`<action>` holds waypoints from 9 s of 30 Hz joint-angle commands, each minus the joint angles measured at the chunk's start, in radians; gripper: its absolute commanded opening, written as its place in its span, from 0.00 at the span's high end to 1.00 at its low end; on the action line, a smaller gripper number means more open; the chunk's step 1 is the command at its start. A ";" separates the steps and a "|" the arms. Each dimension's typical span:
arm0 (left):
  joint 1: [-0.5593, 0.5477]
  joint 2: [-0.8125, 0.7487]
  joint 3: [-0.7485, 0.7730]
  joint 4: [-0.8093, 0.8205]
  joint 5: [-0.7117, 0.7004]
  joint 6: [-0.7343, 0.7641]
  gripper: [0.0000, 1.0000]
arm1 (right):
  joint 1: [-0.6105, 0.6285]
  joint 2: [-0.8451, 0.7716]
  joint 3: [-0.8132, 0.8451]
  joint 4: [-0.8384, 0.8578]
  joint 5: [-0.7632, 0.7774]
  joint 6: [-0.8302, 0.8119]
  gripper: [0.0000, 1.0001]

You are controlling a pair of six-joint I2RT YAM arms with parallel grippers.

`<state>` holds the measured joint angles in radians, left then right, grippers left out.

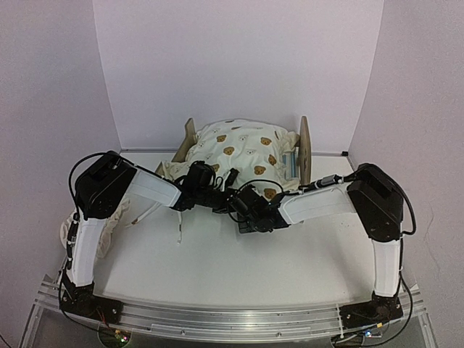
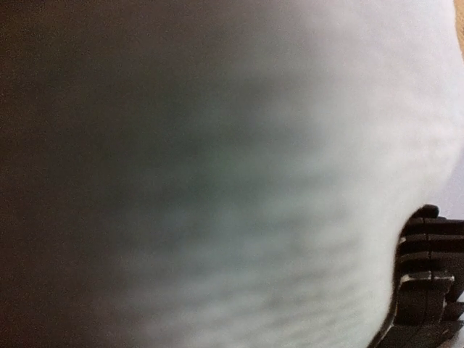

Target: Set up the pet bed

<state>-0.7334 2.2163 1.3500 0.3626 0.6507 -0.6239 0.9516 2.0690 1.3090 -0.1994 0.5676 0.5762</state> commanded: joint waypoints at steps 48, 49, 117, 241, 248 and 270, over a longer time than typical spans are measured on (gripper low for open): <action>0.012 0.036 -0.002 -0.066 -0.005 -0.056 1.00 | -0.085 -0.279 -0.460 0.152 -0.213 0.055 1.00; 0.012 0.036 -0.003 -0.064 -0.005 -0.058 1.00 | -0.088 -0.293 -0.472 0.152 -0.217 0.051 1.00; -0.006 -0.172 -0.276 -0.097 -0.351 -0.065 0.93 | -0.692 -0.974 -0.444 -0.208 -0.478 -0.078 1.00; 0.227 -0.971 -0.331 -0.413 0.300 -0.019 1.00 | -0.476 -1.091 -0.544 0.346 -1.297 0.012 0.02; 0.102 -0.870 -0.323 -0.196 0.348 -0.088 1.00 | -0.332 -0.935 -0.462 0.412 -1.215 -0.068 0.02; -0.038 -0.733 -0.260 -0.004 0.398 -0.201 1.00 | -0.078 -0.766 -0.352 0.433 -0.916 -0.351 0.04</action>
<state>-0.7607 1.4960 1.0312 0.2907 1.0135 -0.8064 0.8486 1.2860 0.9093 0.1933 -0.4088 0.2762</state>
